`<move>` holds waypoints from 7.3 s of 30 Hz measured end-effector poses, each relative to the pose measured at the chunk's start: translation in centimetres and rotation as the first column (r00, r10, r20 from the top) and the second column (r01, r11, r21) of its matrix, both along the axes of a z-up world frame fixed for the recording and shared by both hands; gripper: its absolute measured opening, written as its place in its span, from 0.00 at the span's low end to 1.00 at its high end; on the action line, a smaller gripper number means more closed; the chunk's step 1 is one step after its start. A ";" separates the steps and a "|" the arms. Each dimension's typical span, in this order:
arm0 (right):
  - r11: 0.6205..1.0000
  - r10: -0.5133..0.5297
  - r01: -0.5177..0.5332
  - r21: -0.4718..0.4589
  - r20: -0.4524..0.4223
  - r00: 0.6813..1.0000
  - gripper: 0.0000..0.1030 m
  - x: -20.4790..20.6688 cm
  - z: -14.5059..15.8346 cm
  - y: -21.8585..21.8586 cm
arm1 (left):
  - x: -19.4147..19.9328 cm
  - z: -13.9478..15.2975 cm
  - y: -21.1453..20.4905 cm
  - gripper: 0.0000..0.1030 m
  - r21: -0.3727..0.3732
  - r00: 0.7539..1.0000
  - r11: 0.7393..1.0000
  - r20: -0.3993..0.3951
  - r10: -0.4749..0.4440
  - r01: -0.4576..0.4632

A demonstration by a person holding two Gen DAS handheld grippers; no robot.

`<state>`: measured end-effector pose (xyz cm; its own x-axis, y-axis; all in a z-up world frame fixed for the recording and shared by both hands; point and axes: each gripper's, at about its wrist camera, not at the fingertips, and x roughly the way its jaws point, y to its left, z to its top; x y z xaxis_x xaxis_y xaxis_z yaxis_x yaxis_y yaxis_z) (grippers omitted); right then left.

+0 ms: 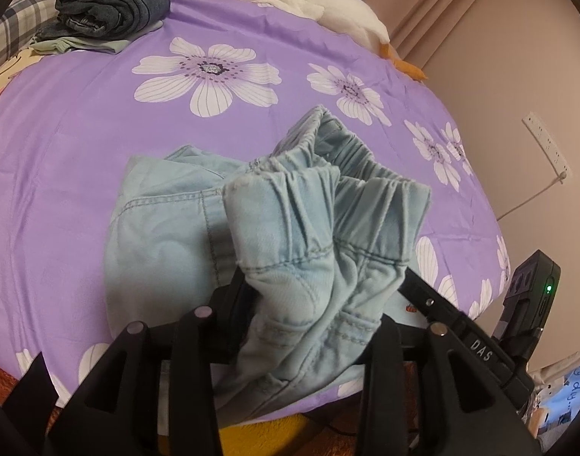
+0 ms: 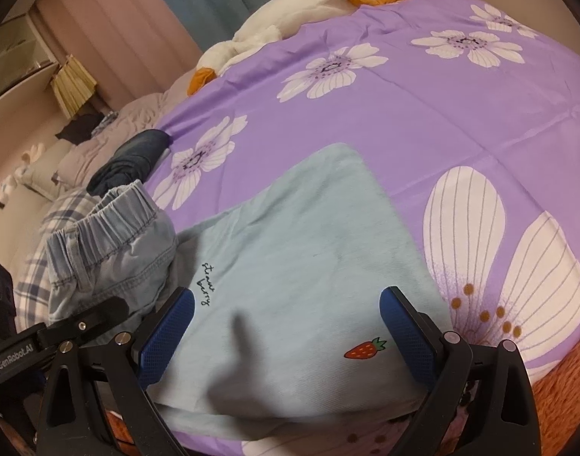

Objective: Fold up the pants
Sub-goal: 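Lower the jeans bundle onto the folded jeans and open the left tool, then grasp the elastic waistband of the stack with the right tool, then fold the waistband over with the right tool while the left tool pins the jeans, then open both tools and lift them off the folded jeans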

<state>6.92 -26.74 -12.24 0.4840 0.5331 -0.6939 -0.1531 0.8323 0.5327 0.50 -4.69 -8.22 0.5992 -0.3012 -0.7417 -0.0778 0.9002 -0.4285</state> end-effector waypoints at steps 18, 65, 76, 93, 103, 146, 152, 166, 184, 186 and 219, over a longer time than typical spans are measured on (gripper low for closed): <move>0.996 0.033 -0.033 0.078 0.000 0.999 0.99 -0.5 2.1 -0.8 | -4.4 1.7 6.4 0.89 -0.078 0.988 0.988 0.061 0.140 -0.135; 0.982 0.114 -0.125 -0.141 -0.083 0.990 0.31 4.4 0.9 0.0 | -1.1 0.0 6.5 0.79 -0.016 0.994 0.994 -0.020 0.110 -0.110; 0.996 0.075 -0.080 -0.040 -0.102 0.992 0.47 4.4 -1.2 -1.7 | 2.6 -3.1 3.0 0.55 0.051 0.994 0.999 -0.105 0.016 -0.011; 0.990 0.030 -0.039 -0.135 -0.069 0.997 0.56 3.0 -0.7 -1.5 | -1.7 -5.1 2.4 0.63 -0.025 0.989 0.998 -0.134 -0.056 0.054; 0.982 -0.023 0.005 -0.189 -0.093 0.995 0.74 1.2 -1.0 -3.0 | -4.1 -5.2 1.7 0.65 -0.049 0.986 0.996 -0.146 -0.078 0.072; 0.962 0.259 -0.266 -0.064 -0.104 0.960 0.55 4.2 -1.8 0.5 | 2.8 -4.4 -0.9 0.31 0.064 0.988 0.987 -0.065 -0.141 0.145; 0.970 0.241 -0.241 0.004 -0.055 0.969 0.37 3.5 0.1 -0.5 | 2.3 -2.6 -1.2 0.26 0.082 0.990 0.987 -0.041 -0.132 0.135; 0.970 0.243 -0.234 -0.071 0.173 0.955 0.36 5.9 8.3 2.3 | 4.9 4.3 1.3 0.25 0.128 0.986 0.990 0.150 -0.070 0.051; 0.966 0.203 -0.207 -0.156 -0.042 0.978 0.40 11.8 -0.9 5.2 | 10.4 -3.5 2.4 0.35 0.158 0.999 0.987 -0.034 -0.001 0.006; 0.968 0.192 -0.198 -0.152 -0.056 0.980 0.43 11.7 -1.0 5.0 | 10.2 -3.2 2.6 0.38 0.159 0.999 0.987 -0.036 0.005 0.000; 0.967 0.097 -0.044 -0.251 0.203 0.974 0.78 0.8 9.6 4.1 | -2.7 4.9 3.6 0.99 0.206 0.979 0.968 0.169 0.111 -0.145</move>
